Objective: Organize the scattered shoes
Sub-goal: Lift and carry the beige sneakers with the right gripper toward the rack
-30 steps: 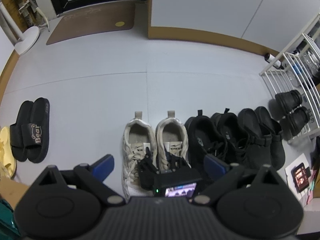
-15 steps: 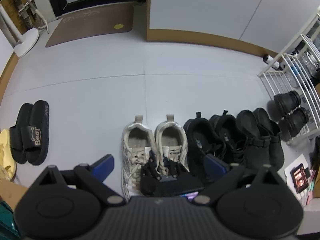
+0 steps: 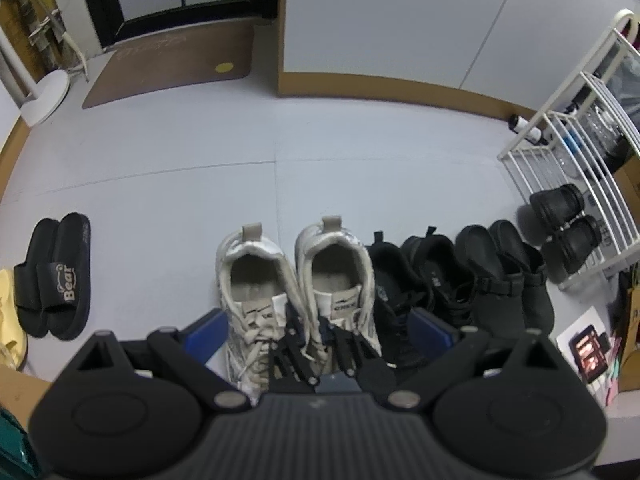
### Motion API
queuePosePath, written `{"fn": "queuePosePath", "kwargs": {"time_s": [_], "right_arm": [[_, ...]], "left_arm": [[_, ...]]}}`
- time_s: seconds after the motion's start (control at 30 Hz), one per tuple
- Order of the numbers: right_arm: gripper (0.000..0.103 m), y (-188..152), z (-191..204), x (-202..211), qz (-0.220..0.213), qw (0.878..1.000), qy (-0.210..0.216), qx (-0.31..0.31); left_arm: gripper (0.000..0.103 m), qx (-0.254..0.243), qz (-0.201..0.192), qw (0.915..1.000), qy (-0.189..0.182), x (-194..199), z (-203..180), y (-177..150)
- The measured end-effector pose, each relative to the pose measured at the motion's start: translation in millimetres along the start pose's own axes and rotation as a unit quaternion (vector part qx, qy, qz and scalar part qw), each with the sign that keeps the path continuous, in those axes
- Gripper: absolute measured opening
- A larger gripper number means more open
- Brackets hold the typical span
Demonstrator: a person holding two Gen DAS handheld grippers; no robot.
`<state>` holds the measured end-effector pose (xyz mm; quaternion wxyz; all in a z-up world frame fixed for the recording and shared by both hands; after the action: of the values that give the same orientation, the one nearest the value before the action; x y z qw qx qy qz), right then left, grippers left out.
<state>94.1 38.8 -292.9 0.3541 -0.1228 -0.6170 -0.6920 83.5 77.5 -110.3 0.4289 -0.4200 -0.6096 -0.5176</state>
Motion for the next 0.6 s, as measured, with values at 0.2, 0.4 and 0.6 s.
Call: {"fn": "queuePosePath", "kwargs": {"time_s": [0.2, 0.4, 0.6], "right_arm": [[0.021, 21, -24, 21, -0.015, 0.999, -0.022, -0.018], [0.021, 51, -58, 41, -0.038, 0.997, -0.055, -0.027], [0.021, 81, -103, 58, -0.056, 0.993, -0.096, -0.026]], "left_arm": [[0.098, 0.008, -0.032, 0.9992, -0.022, 18, -14, 4], [0.098, 0.004, -0.056, 0.9974, -0.047, 35, -32, 7], [0.098, 0.005, -0.057, 0.9967, -0.058, 39, -39, 6]]}}
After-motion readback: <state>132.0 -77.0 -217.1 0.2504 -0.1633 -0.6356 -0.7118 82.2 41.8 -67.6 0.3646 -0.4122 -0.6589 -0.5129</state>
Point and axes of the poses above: each gripper's, at about its wrist camera, not at the fingertips, and x roughly against the way its jaws point, z to its left, y to its top, the point moved 8 cm from there along -x, roughly the way its jaws point, and after that the axes turned 6 degrees about z, right-handed, at the moved point
